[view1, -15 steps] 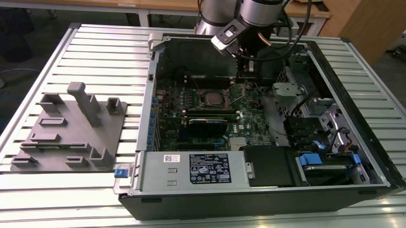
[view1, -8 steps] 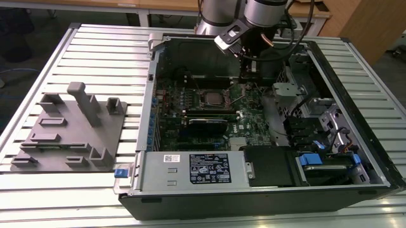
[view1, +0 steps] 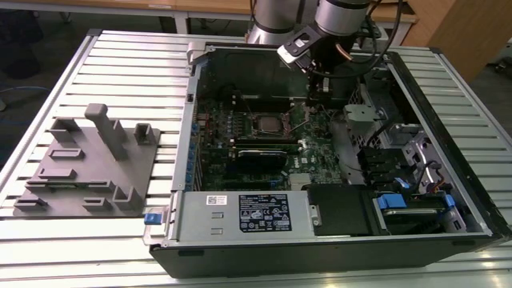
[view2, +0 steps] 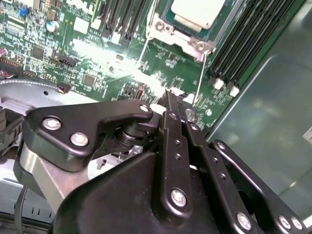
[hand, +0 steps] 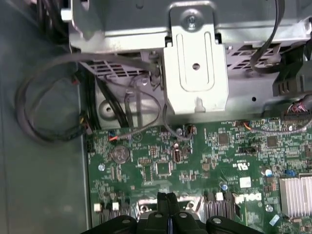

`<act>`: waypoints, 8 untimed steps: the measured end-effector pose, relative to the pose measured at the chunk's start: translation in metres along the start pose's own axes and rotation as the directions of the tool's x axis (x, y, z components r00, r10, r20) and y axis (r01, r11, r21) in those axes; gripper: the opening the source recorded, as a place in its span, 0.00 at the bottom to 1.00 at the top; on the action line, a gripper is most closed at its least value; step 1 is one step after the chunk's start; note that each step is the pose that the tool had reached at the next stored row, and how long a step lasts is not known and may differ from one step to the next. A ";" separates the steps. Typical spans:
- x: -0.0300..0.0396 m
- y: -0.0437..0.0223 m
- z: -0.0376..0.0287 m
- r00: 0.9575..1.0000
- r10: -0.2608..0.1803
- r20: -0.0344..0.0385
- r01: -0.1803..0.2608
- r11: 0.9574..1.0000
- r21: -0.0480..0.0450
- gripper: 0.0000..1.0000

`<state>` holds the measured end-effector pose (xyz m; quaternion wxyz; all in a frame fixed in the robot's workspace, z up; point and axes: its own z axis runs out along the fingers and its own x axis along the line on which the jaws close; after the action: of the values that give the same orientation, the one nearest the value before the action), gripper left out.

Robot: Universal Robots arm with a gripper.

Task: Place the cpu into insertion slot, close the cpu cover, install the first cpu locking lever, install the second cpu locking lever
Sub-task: 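Close the cpu cover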

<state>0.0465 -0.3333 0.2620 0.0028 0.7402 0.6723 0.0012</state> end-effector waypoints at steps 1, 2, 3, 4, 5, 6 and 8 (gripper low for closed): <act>0.0002 0.0019 0.0002 1.000 0.002 0.000 -0.002 1.000 0.000 0.10; 0.0004 0.0039 0.0004 1.000 0.005 0.000 -0.005 1.000 0.000 0.10; 0.0006 0.0061 0.0005 1.000 0.006 0.000 -0.006 1.000 0.000 0.10; 0.0008 0.0086 0.0007 1.000 0.008 0.000 -0.008 1.000 0.000 0.10; 0.0010 0.0108 0.0009 1.000 0.010 0.000 -0.010 1.000 0.000 0.10; 0.0012 0.0131 0.0011 1.000 0.012 0.000 -0.012 1.000 0.000 0.10; 0.0016 0.0166 0.0015 1.000 0.014 0.000 -0.014 1.000 0.000 0.10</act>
<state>0.0631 -0.3333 0.2606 0.0028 0.7449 0.6672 0.0012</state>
